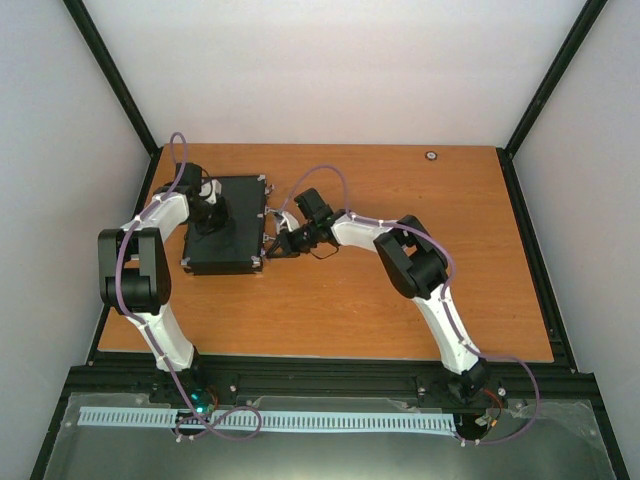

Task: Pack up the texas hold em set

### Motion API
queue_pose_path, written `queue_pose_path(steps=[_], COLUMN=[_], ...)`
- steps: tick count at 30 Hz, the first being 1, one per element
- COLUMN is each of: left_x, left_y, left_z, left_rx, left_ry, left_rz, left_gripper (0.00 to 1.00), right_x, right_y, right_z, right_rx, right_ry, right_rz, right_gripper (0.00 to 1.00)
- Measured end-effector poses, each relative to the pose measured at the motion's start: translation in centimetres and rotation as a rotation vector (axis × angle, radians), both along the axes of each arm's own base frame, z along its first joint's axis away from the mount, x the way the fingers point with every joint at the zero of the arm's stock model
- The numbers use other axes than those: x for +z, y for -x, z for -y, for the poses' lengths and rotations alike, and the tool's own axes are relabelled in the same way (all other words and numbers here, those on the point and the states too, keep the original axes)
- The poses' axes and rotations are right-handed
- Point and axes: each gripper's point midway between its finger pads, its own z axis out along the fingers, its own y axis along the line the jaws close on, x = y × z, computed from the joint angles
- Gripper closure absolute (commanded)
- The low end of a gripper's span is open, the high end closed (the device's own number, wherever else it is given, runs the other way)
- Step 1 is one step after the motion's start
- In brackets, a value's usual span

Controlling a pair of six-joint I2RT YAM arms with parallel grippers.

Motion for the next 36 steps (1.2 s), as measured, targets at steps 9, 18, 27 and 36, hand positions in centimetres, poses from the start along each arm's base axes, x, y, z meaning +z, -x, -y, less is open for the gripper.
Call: queue_pose_path(steps=[9, 18, 27, 36], left_x=[-0.1, -0.2, -0.7, -0.6], left_y=[0.0, -0.3, -0.8, -1.2], left_z=[0.0, -0.3, -0.6, -0.6], left_rx=[0.0, 0.007, 0.016, 0.017], left_ry=[0.002, -0.004, -0.016, -0.014], left_rz=[0.002, 0.014, 0.025, 0.031], left_gripper=[0.99, 0.99, 0.99, 0.99], right_x=[-1.5, -1.7, -1.7, -3.1], right_y=[-0.3, -0.4, 0.2, -0.1], right_z=[0.0, -0.8, -2.0, -0.7], right_rx=[0.0, 0.031, 0.082, 0.01], right_ry=[0.03, 0.048, -0.039, 0.068], right_rz=[-0.044, -0.095, -0.109, -0.013], right_gripper=[0.97, 0.97, 0.97, 0.97])
